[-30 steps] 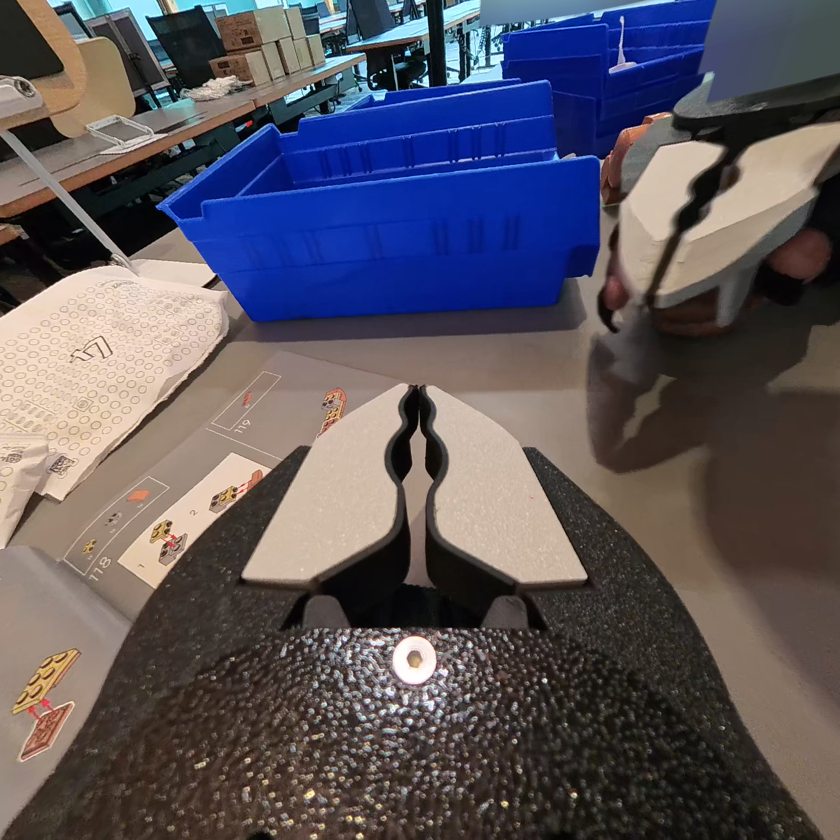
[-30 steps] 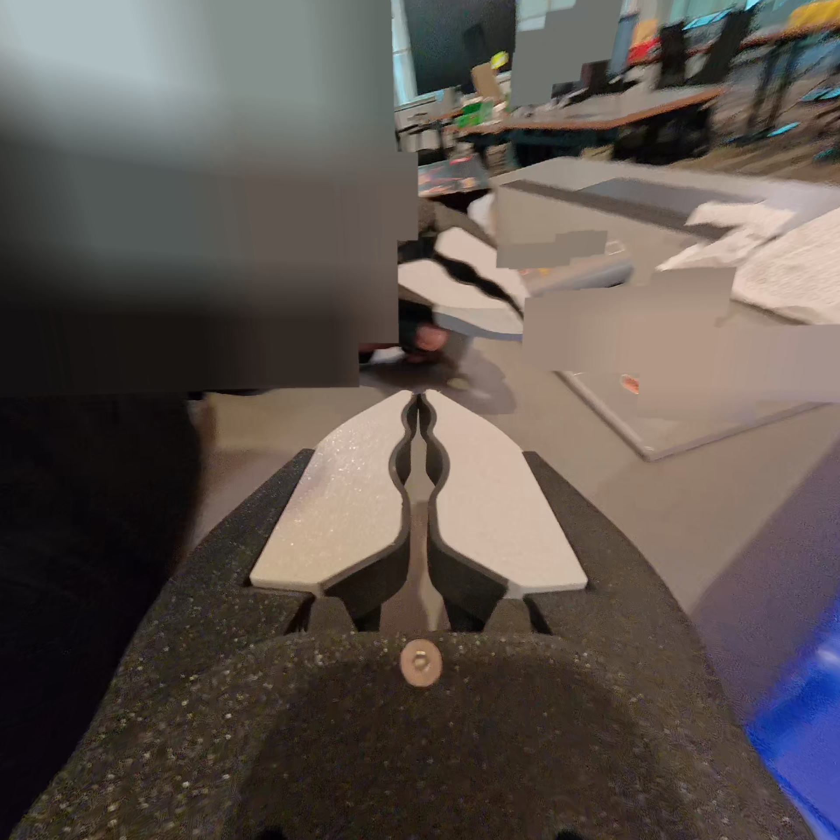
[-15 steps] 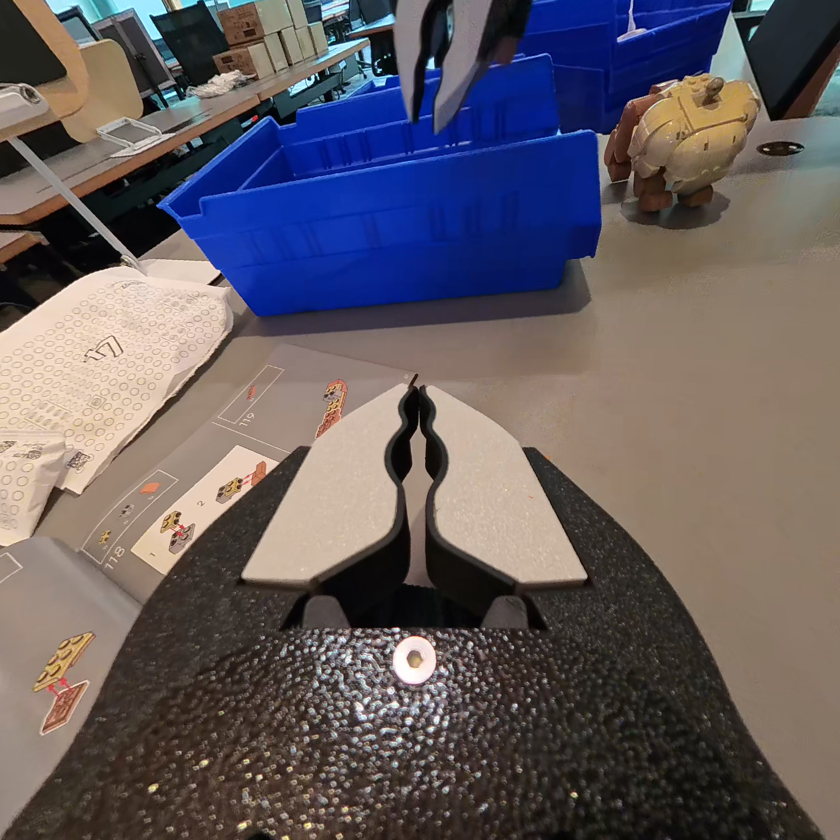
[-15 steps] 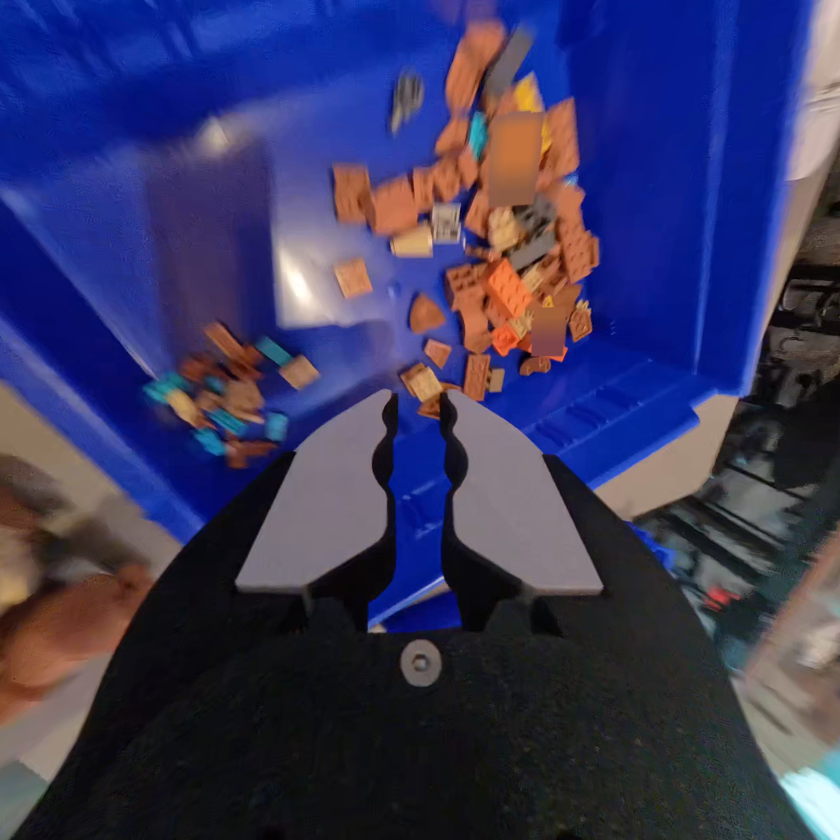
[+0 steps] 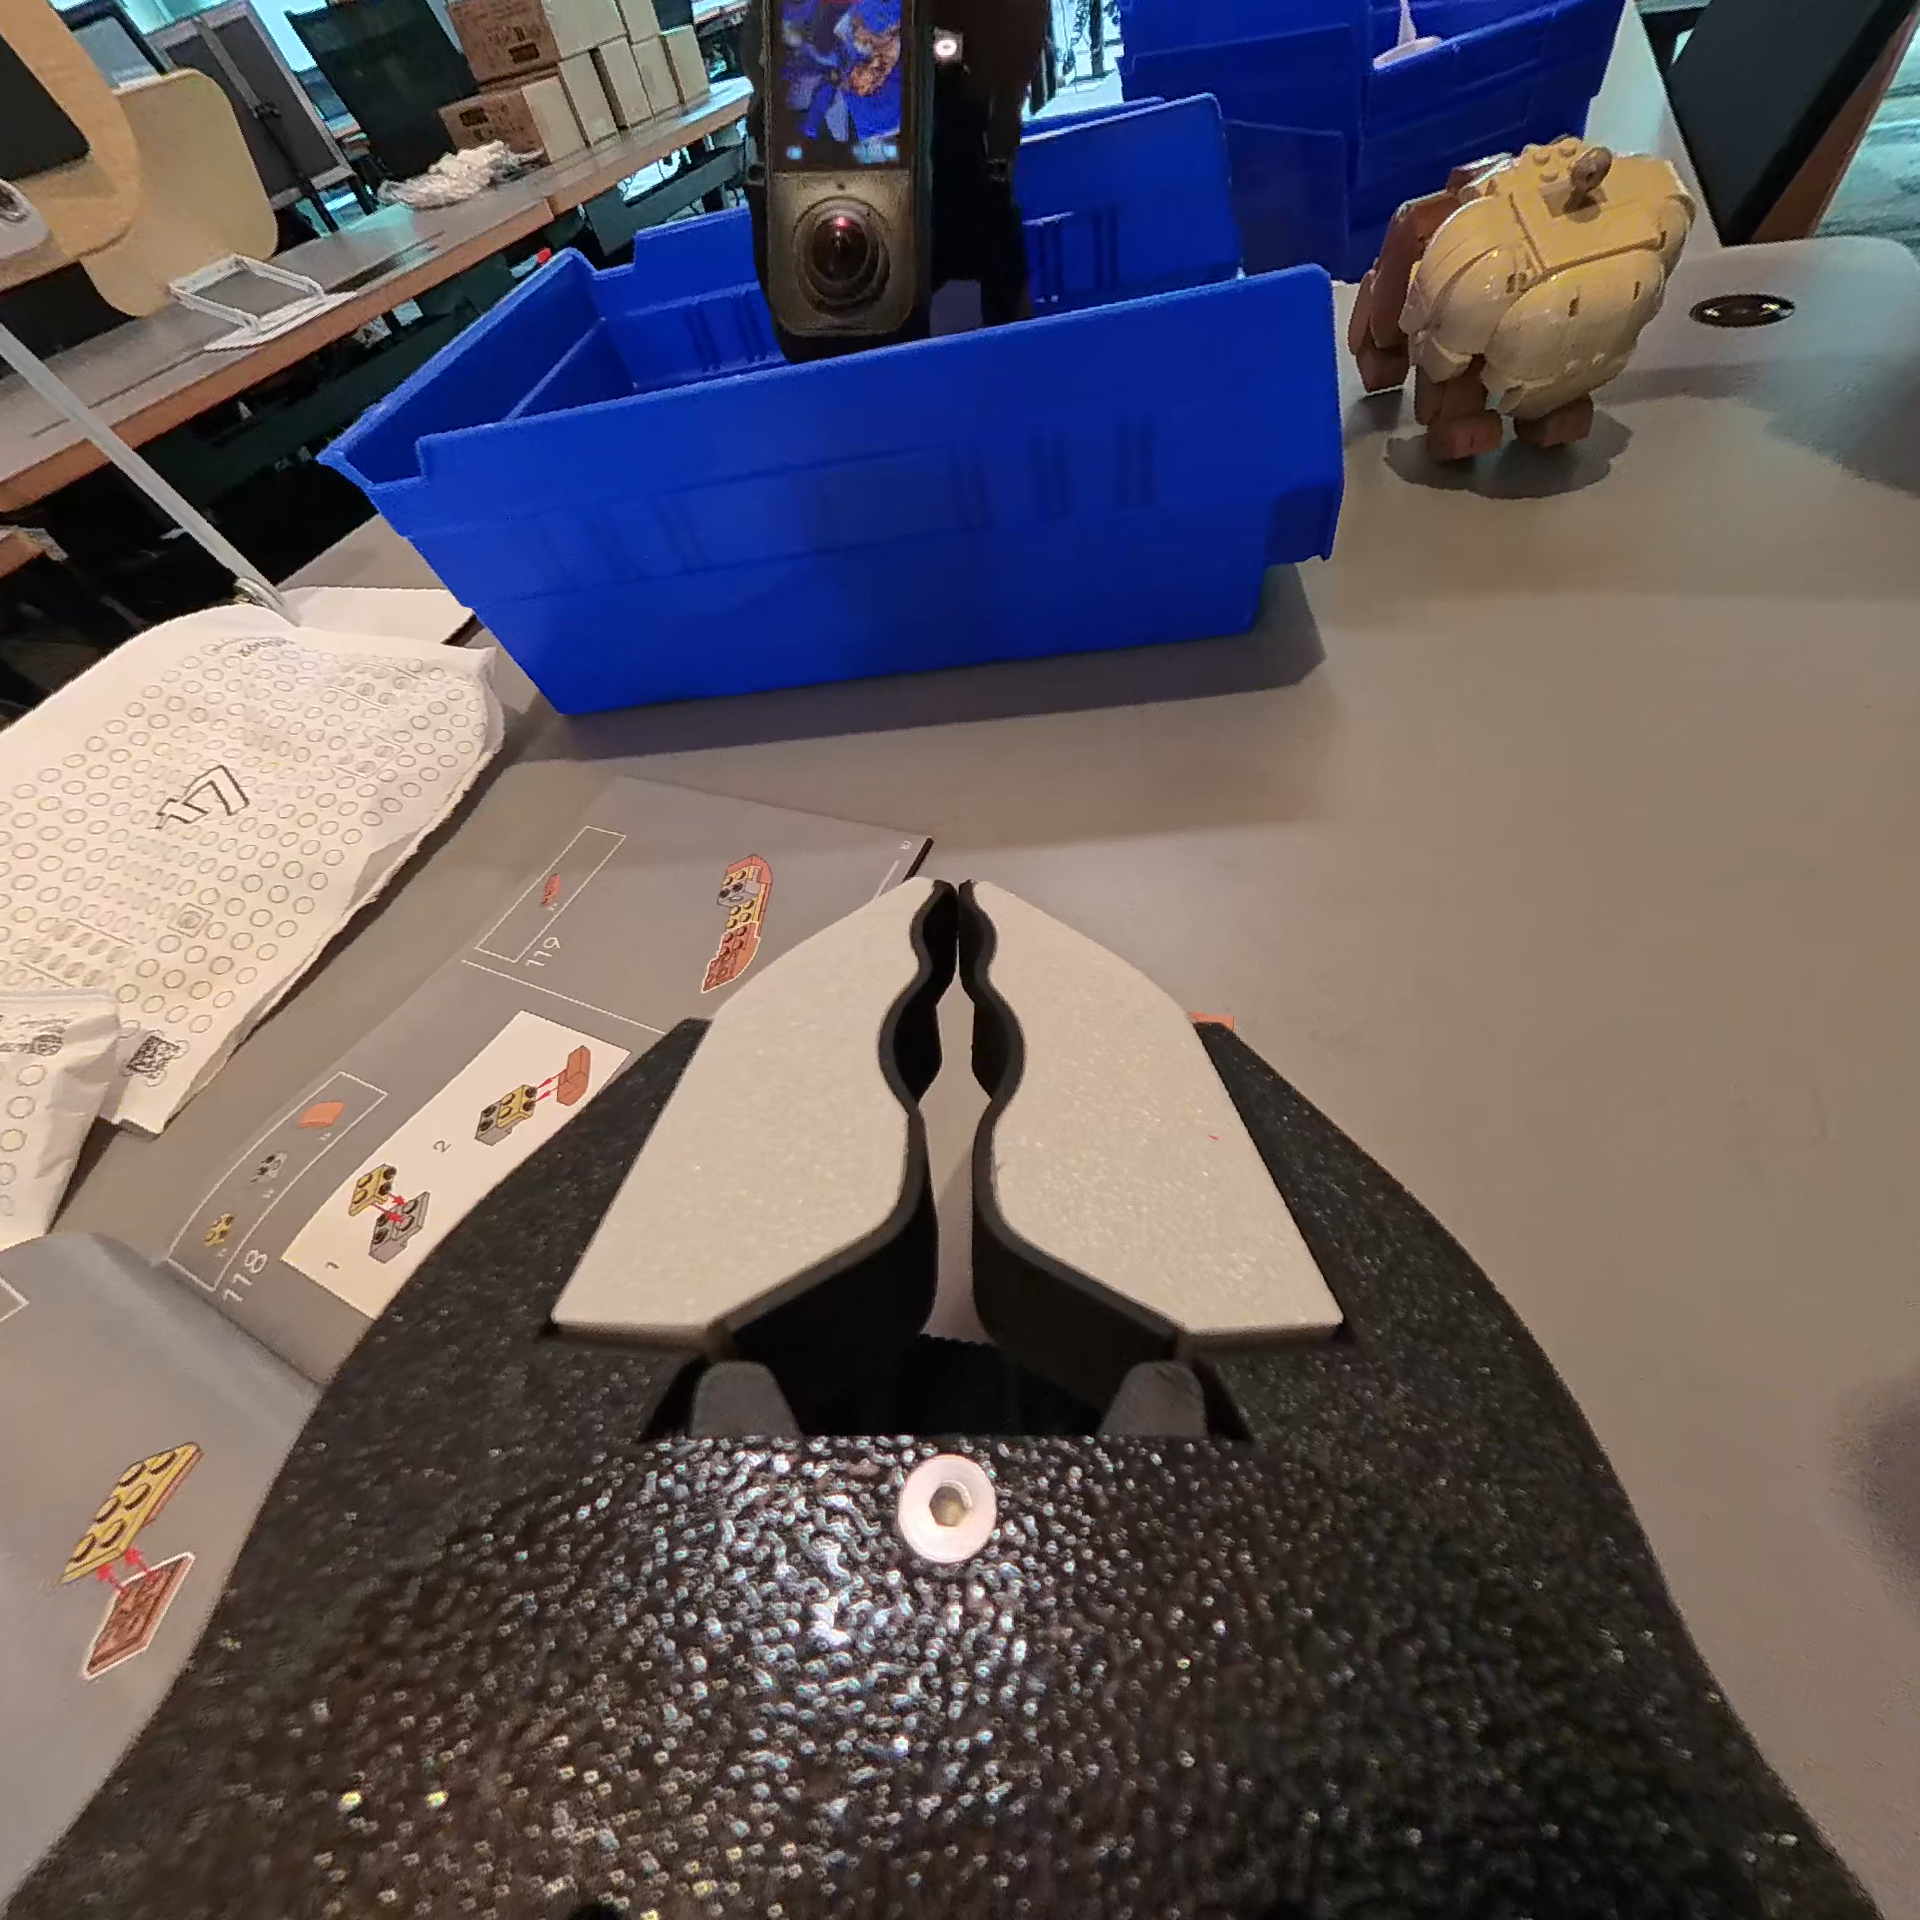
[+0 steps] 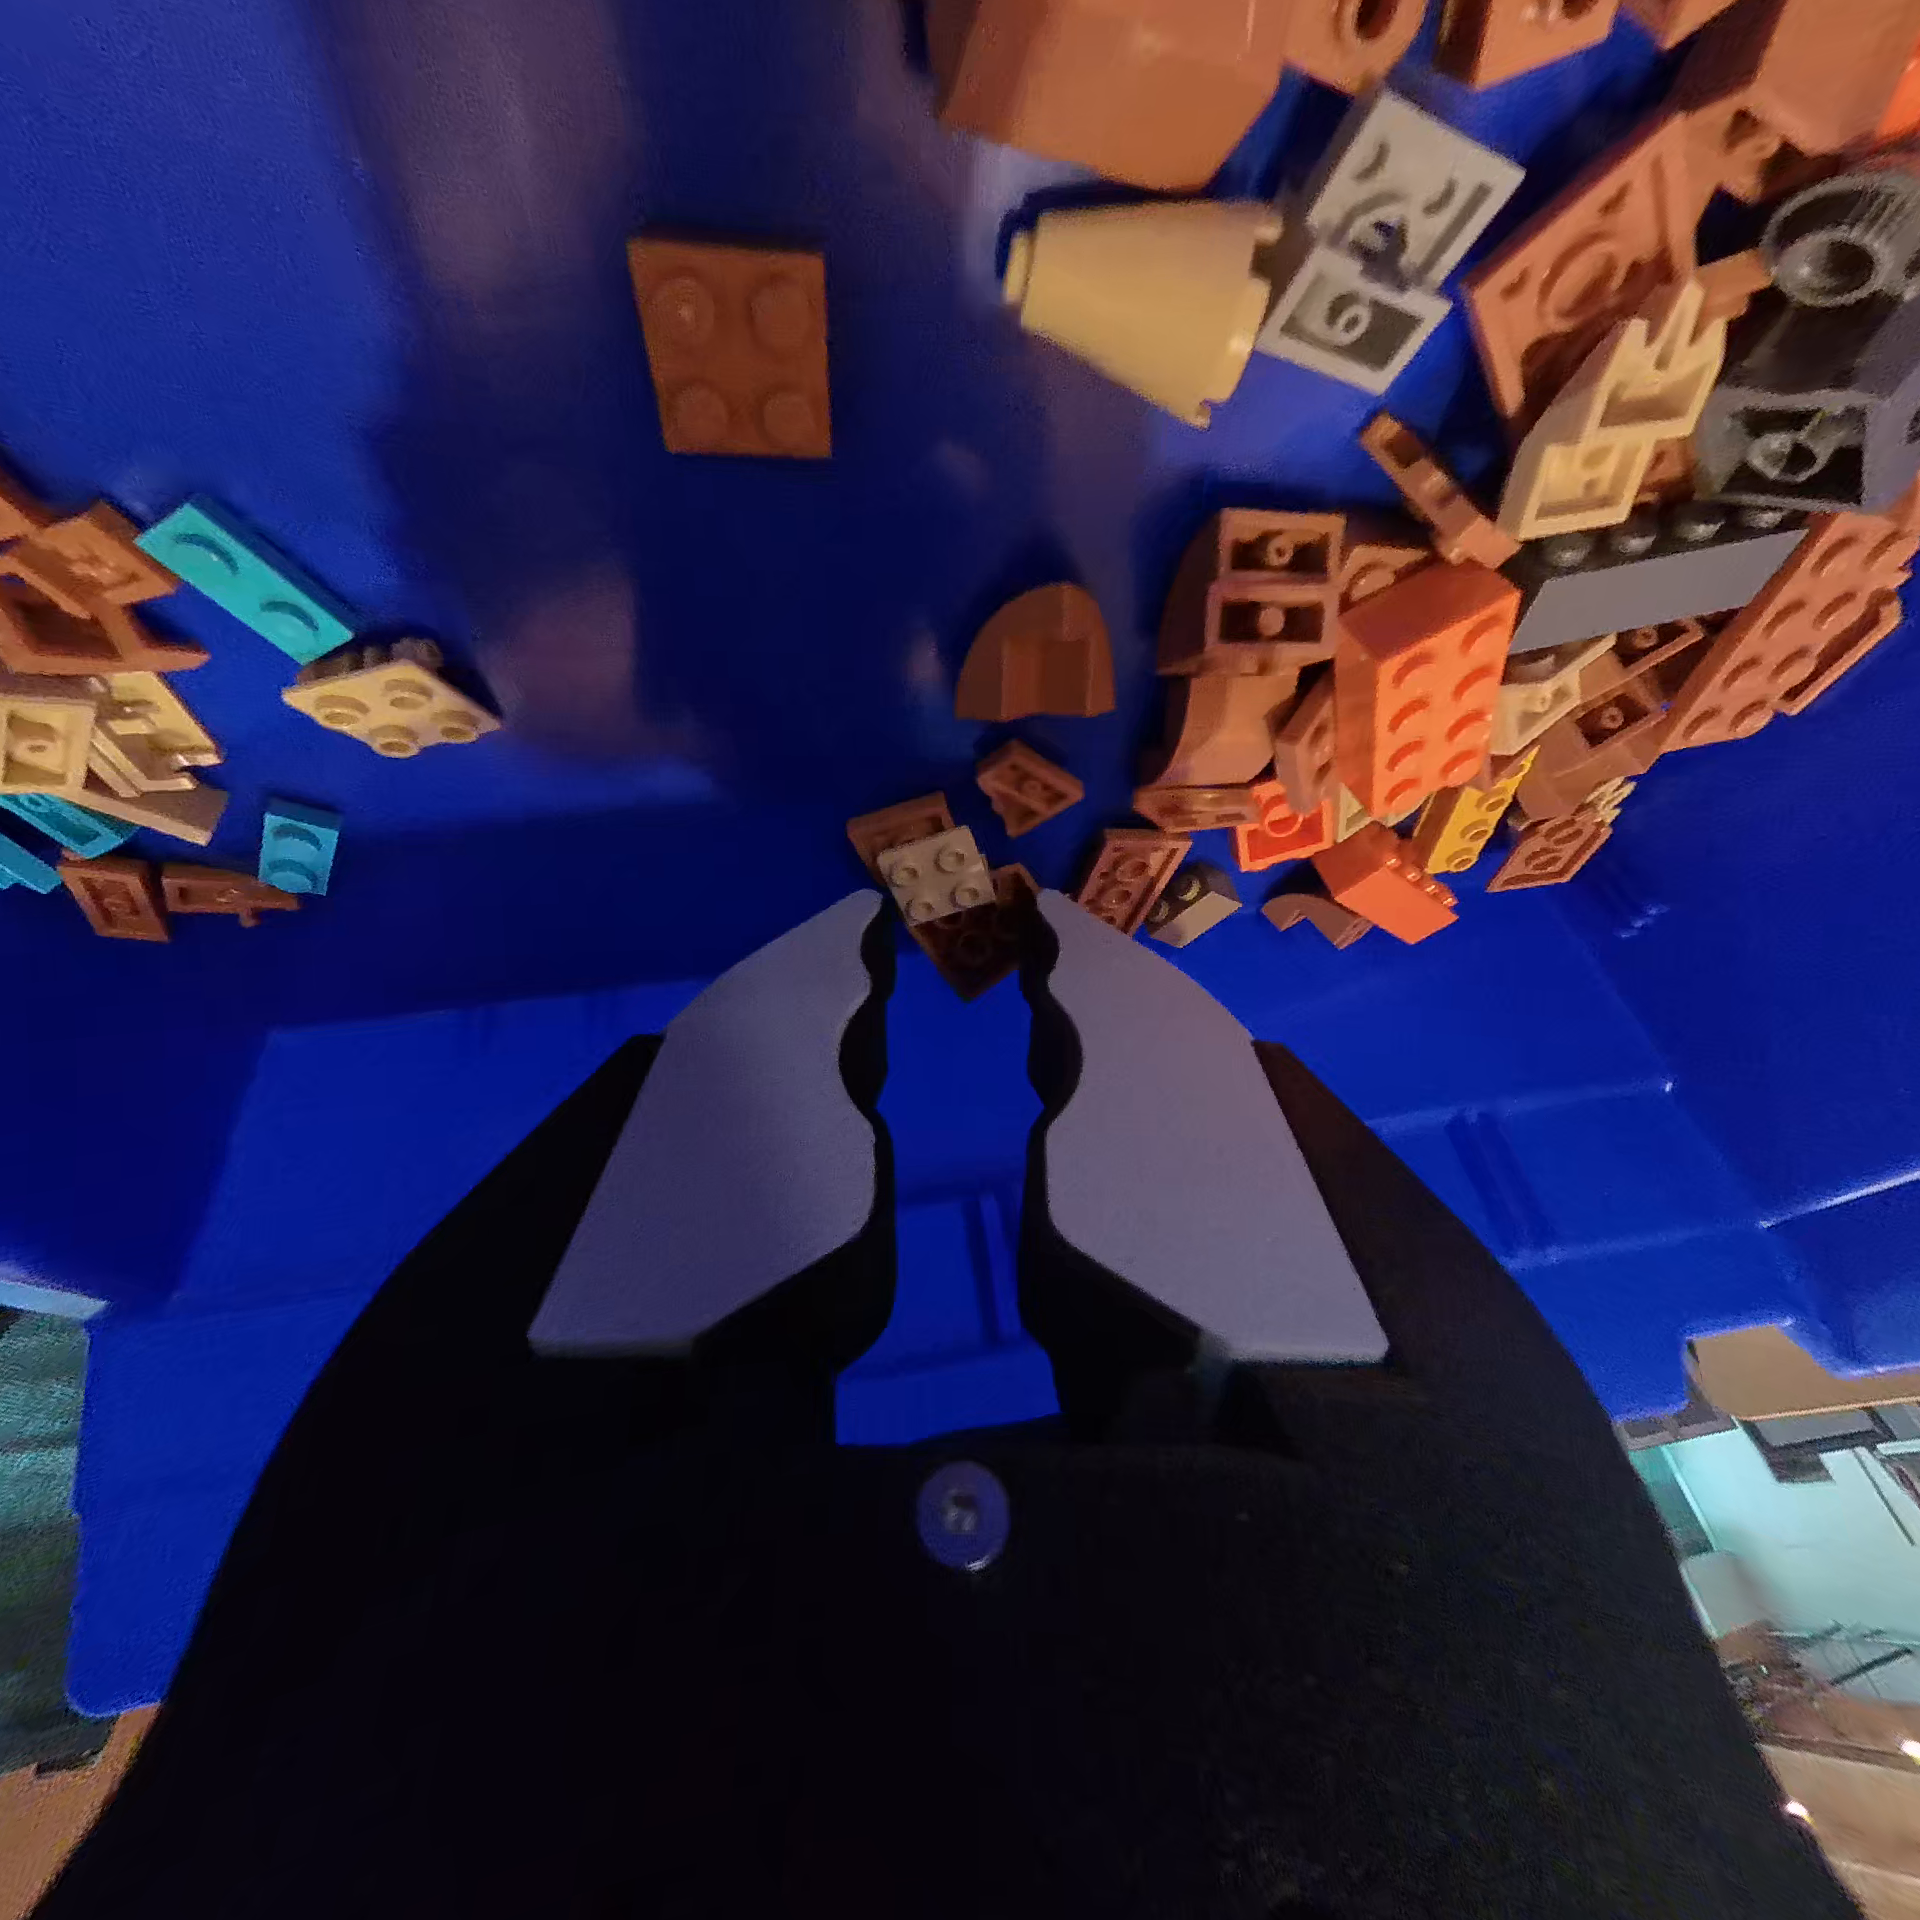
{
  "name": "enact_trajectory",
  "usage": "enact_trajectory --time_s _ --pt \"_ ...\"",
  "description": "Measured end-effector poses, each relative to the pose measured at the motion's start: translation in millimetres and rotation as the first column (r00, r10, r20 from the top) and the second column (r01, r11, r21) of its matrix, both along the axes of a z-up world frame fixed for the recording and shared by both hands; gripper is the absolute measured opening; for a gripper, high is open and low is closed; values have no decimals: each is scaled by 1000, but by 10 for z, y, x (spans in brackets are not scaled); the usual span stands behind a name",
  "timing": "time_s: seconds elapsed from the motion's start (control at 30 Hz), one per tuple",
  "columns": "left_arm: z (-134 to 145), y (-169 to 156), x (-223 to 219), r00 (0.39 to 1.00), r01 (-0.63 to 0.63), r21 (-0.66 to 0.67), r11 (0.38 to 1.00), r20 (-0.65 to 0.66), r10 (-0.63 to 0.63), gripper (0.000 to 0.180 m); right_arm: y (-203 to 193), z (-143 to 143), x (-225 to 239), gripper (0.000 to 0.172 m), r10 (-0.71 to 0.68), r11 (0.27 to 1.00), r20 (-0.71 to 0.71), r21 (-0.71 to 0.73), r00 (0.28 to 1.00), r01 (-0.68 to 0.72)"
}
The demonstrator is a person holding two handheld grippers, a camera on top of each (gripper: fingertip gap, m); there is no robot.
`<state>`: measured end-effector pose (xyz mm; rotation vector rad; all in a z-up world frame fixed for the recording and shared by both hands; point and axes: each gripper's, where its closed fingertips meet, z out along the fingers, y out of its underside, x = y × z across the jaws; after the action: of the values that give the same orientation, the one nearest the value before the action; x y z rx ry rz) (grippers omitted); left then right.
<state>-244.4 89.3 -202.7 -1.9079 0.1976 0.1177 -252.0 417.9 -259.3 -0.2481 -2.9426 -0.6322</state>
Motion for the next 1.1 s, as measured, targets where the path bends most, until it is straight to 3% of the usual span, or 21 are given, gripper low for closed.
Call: enact_trajectory --time_s 0.23,0.47,0.73,1.1 --pt "-7 2 -2 1000 -4 -5 1000 -4 4 0 -21 -19 23 17 6 1000 50 4 999 -6" --pt "-10 3 2 1000 -2 -6 1000 -8 2 0 -41 92 -202 21 -10 999 -77 -32 997 8" --pt "-24 1 5 1000 0 -16 1000 -10 0 0 -94 35 81 19 5 997 9 -78 1000 -5" --pt "-30 -1 -1 1000 -3 -19 1000 -11 3 0 -113 -31 54 21 23 999 79 -40 997 -20"
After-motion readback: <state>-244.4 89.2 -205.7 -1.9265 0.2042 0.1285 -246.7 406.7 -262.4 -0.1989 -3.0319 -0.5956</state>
